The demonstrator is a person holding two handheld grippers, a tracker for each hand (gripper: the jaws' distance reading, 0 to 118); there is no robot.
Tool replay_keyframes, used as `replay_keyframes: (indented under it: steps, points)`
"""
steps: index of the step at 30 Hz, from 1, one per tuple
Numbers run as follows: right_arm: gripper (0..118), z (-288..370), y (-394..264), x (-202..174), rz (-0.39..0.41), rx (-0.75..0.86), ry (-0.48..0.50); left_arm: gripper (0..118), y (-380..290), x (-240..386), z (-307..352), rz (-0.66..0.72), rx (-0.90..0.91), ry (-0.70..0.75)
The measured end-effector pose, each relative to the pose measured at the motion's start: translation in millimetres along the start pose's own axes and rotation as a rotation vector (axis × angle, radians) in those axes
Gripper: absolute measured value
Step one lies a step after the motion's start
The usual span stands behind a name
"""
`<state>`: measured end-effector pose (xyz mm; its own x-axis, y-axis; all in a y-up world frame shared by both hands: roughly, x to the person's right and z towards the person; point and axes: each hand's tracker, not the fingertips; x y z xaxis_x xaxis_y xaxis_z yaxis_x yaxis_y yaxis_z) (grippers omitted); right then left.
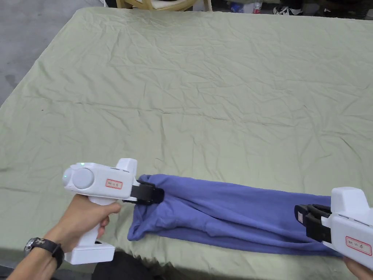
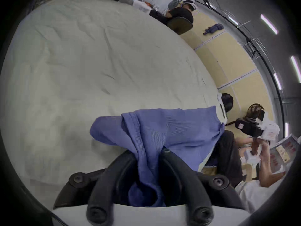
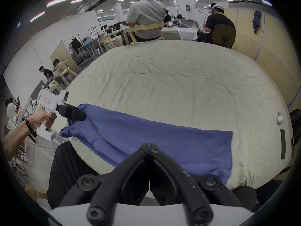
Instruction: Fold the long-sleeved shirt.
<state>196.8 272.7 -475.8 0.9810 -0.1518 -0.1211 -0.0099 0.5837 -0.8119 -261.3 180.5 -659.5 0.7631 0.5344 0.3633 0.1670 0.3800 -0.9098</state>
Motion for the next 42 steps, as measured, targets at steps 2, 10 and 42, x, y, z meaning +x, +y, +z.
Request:
replay_keyframes:
  steps: [2, 10, 42]
  points:
    - [0, 1.3, 0.1, 2.4, -0.006, 0.007, -0.003, 17, 6.5, -10.7, 11.2, 0.021, 0.009, 0.066]
    - [0, 3.9, -4.8, 17.1, -0.054, 0.030, 0.004, 17, 14.0, -17.8, 49.1, 0.076, 0.011, 0.232]
    - [0, 50.9, -68.1, 139.6, -0.353, 0.151, -0.065, 18, 66.1, 265.1, -186.9, -0.138, -0.267, 0.034]
